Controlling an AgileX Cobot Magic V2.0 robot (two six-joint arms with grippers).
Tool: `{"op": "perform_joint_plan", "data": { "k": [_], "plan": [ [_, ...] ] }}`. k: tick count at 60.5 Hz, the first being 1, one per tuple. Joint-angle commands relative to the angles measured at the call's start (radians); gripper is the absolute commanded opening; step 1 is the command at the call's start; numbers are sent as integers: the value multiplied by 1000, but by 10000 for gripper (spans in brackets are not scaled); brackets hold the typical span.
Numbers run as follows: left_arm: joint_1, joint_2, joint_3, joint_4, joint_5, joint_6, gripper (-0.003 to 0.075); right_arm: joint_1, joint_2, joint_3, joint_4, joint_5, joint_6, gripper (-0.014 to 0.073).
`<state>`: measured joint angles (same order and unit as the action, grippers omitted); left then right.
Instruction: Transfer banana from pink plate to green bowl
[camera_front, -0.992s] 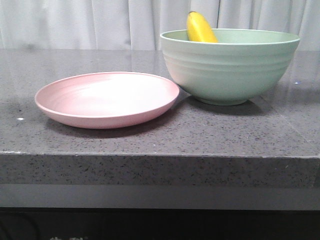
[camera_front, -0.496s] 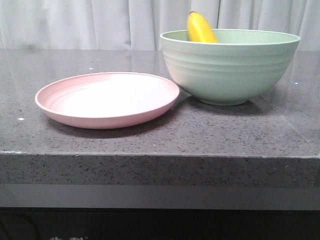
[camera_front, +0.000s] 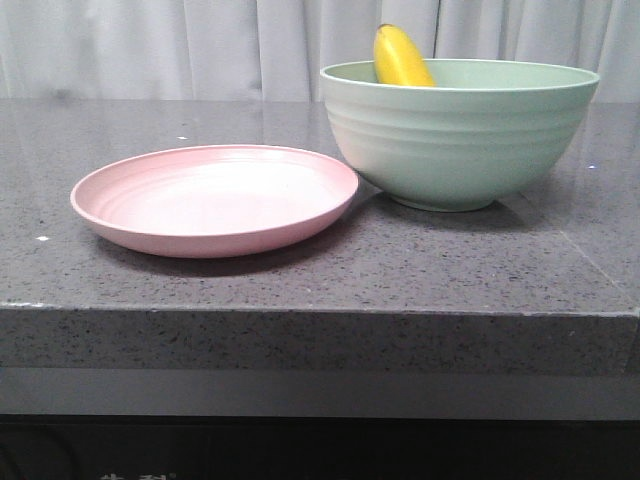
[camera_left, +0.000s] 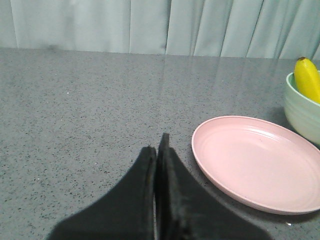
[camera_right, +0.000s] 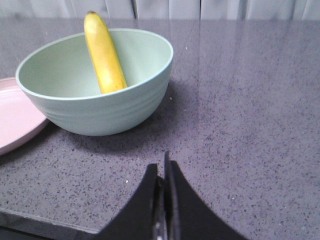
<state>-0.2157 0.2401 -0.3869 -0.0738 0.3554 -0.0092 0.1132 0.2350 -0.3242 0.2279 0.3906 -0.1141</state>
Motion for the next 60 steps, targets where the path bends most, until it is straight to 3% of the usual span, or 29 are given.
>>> {"op": "perform_joint_plan", "data": {
  "k": [1,44,60],
  "plan": [
    [2,-20,-9,-2,-88,-2,-18,1,-25,-23,-5,-94,-11,-68],
    [2,-20,3,1,-90,-2,-18,1,-31,-19,-5,-93,-11,-68],
    [74,-212,161,29,-138,-2,-18,1,-31,-19,-5,-93,-11,-68]
  ]
}}
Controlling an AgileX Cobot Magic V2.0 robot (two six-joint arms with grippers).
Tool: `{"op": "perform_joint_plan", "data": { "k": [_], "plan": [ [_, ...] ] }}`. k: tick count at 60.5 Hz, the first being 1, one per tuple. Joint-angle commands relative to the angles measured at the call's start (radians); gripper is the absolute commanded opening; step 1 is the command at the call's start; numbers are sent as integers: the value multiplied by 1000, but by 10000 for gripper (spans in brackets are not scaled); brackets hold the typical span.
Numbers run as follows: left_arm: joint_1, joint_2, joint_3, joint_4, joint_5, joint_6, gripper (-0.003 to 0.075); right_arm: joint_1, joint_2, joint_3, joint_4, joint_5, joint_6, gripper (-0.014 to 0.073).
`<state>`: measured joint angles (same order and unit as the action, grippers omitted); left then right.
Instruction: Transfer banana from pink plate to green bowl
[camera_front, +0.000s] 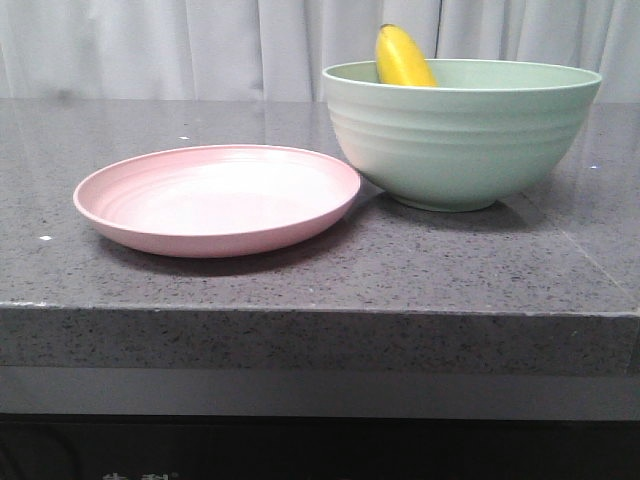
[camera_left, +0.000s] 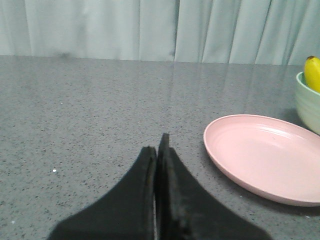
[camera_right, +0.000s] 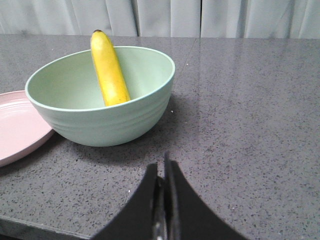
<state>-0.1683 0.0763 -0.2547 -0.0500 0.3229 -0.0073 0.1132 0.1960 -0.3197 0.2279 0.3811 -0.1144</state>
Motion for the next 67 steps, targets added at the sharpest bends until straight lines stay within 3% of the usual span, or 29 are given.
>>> {"op": "perform_joint_plan", "data": {
  "k": [1,18,23,67],
  "plan": [
    [31,-61,42,5,-113,-4,-18,1,8,-23,-5,-83,-11,-68],
    [57,-106,267,-20,-323,-4,-18,1,9,-23,-5,-82,-11,-68],
    [57,-106,258,-25,-242,-4,-18,1,9,-23,-5,-82,-11,-68],
    [57,-104,262,-25,-232,-4,-18,1,9,-22,-11,-82,-11,-68]
  ]
}}
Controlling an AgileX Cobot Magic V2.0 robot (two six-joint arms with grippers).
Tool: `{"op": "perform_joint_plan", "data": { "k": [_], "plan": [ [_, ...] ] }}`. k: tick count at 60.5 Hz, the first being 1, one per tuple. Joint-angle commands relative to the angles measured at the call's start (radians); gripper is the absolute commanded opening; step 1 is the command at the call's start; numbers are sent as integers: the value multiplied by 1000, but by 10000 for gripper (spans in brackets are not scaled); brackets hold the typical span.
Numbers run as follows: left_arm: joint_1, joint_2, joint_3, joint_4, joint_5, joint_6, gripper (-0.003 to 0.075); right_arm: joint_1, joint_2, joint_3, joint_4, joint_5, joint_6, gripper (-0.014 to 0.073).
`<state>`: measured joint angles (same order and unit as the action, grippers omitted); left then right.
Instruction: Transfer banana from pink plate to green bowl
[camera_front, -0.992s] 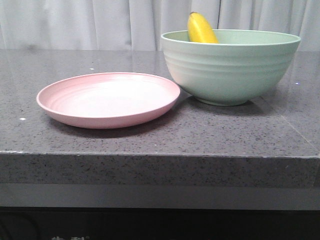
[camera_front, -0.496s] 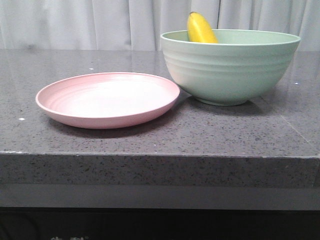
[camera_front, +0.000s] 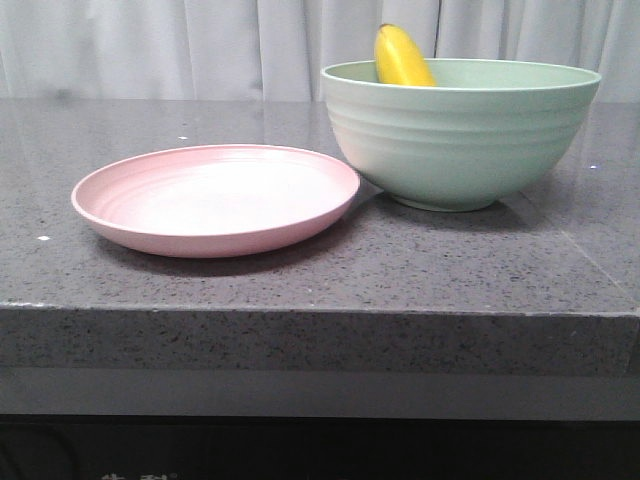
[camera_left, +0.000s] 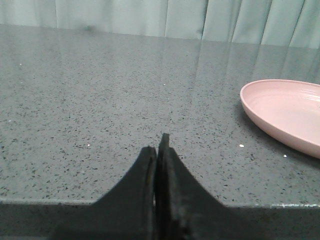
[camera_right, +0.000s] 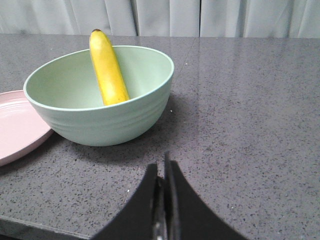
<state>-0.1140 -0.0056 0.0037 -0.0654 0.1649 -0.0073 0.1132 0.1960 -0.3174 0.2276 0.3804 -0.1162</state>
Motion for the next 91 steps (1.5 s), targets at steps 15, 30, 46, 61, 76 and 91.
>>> {"op": "perform_joint_plan", "data": {
  "k": [15,30,46,61,76,91],
  "plan": [
    [2,-22,4,-9,-76,-4,-18,-45,-108,128,-34,-171,-8,-68],
    [2,-20,4,-9,-76,-4,-18,-111,-221,295,-35,-159,-8,-68],
    [2,-20,4,-9,-76,-4,-18,-111,-228,341,-15,-198,-8,-68],
    [2,-20,4,-9,-76,-4,-18,-112,-228,341,-15,-198,-8,-68],
    [2,-20,4,-9,-76,-4,-18,-112,-228,341,-15,-198,-8,-68],
    [2,-20,4,-9,-76,-4,-18,-112,-228,341,-15,-198,-8,-68]
  ]
}}
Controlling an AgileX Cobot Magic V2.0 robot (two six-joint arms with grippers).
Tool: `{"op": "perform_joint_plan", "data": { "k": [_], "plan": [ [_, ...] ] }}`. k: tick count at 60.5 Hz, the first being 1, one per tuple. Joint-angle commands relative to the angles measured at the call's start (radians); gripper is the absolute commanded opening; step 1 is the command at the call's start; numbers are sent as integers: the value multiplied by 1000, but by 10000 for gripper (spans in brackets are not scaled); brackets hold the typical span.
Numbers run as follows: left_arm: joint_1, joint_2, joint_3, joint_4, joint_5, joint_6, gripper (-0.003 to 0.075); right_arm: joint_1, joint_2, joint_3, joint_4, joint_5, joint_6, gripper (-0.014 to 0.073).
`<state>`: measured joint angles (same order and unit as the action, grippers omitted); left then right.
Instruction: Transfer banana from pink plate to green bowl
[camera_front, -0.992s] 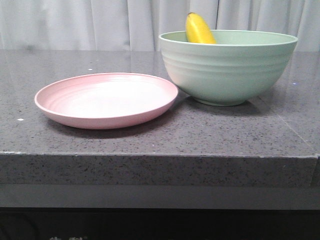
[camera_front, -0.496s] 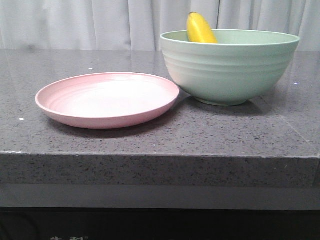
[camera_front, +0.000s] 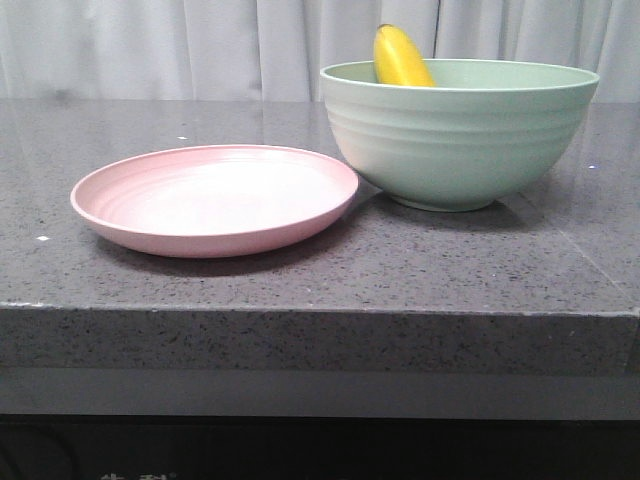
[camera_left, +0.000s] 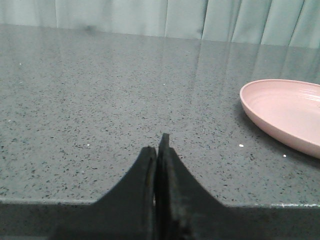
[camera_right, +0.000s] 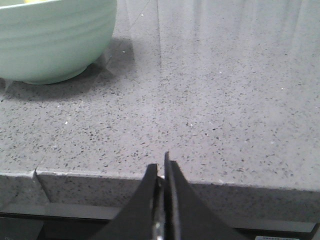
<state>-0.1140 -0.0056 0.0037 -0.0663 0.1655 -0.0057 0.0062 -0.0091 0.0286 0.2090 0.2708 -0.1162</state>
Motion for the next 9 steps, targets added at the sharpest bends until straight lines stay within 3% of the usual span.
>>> {"op": "perform_joint_plan", "data": {
  "k": [1,9],
  "plan": [
    [2,-20,4,-8,-77,-5,-18,-5,-23,-5,4,-88,-8,-68],
    [2,-20,4,-8,-77,-5,-18,-5,-23,-5,4,-88,-8,-68]
  ]
}}
